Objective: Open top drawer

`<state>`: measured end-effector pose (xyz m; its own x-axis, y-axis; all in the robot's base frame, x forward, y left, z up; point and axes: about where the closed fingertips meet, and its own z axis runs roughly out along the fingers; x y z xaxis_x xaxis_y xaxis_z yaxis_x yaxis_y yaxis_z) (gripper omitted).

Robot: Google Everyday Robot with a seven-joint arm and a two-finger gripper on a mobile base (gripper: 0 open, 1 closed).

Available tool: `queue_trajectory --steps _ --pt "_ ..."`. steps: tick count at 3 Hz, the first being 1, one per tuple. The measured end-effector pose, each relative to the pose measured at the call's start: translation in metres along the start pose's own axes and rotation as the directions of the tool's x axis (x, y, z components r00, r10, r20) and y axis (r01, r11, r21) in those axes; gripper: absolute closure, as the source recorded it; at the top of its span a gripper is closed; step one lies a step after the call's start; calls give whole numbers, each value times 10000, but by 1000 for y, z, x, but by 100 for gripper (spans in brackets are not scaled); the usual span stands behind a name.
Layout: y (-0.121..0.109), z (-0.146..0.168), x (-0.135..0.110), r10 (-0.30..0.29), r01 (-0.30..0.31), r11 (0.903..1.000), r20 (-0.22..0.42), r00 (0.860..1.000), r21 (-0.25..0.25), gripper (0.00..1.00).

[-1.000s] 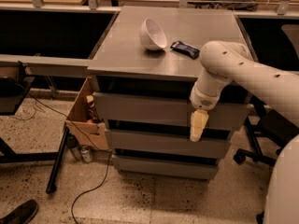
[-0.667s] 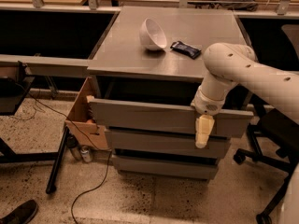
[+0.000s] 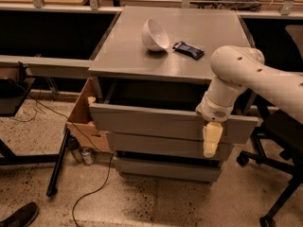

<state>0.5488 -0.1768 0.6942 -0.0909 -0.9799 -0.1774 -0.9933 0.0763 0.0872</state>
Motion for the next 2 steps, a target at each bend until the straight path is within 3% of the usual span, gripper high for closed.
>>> queue_trajectory --steps 2 --pt "30 -2 -3 -225 221 9985 -78 9997 -503 0"
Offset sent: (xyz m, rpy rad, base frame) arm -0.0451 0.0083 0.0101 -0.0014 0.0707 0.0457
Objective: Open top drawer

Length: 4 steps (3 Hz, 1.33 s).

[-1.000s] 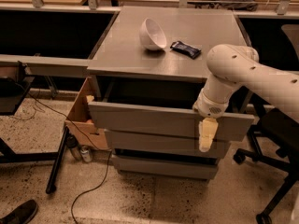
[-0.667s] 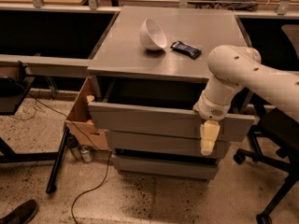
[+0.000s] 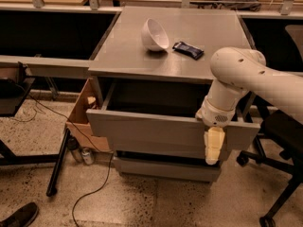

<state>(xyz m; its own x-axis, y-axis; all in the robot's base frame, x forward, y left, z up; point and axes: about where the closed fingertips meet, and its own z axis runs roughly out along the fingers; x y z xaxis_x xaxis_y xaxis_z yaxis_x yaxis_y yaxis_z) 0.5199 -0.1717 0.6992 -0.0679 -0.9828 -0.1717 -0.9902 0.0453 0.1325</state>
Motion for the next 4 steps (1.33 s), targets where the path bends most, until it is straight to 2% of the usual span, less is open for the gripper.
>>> queue_trajectory --steps 2,4 --pt "39 4 -3 39 -55 9966 -197 9998 -824 0" --pt "90 0 5 442 -522 9895 -615 9971 -1347 0"
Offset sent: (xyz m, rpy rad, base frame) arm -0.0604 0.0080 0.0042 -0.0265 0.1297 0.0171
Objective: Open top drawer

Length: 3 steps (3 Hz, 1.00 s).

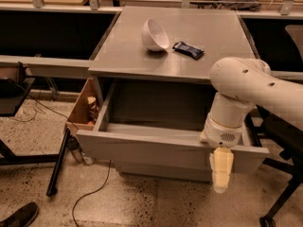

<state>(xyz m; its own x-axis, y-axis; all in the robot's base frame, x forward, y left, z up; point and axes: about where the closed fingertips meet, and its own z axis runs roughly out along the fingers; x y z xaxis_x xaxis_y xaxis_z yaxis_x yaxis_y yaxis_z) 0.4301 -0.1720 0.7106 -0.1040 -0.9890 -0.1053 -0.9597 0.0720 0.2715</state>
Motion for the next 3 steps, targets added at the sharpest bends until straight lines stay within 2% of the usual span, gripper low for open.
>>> queue_trajectory --steps 1,3 --pt "31 4 5 96 -105 9990 -221 9997 -427 0" --pt "62 10 5 -263 185 9928 -641 9976 -1184 0"
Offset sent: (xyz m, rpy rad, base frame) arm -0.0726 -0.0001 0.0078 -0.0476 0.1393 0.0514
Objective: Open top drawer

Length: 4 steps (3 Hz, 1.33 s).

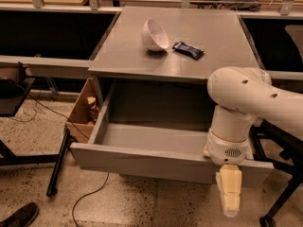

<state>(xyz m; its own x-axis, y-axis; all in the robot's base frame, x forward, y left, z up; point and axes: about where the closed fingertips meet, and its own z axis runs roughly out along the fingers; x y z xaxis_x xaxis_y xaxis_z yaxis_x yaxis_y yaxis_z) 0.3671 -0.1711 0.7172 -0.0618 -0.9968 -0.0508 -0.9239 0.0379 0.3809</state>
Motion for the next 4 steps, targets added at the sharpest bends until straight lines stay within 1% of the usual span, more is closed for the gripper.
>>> queue_trajectory --steps 1,2,3,4 --pt "15 -1 -1 -256 245 9991 -329 9991 -339 0" --pt "22 -4 -1 -401 379 9984 -533 9978 -409 0" --pt "30 -14 2 -529 501 9981 -854 9949 -349 0" --pt "31 -34 7 -125 163 9991 -972 9952 382 0"
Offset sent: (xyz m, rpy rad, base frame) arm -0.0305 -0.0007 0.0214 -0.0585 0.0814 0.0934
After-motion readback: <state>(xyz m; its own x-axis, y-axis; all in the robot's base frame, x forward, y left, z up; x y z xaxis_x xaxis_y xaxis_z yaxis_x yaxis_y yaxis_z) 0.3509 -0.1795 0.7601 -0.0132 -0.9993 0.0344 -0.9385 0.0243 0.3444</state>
